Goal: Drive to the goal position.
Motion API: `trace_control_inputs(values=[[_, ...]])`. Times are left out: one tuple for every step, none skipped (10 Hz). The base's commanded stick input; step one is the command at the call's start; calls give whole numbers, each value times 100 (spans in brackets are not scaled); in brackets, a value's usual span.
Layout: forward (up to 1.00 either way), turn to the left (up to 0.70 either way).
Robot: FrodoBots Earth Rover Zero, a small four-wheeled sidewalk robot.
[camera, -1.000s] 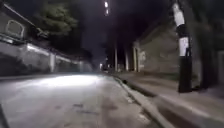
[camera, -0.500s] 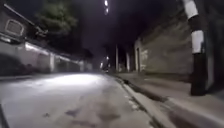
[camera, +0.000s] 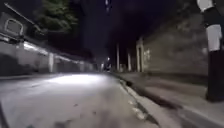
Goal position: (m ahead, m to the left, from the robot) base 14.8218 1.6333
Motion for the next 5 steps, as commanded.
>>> trace_control_inputs(values=[[70, 0], [70, 0], [70, 0], [70, 0], [70, 0]])
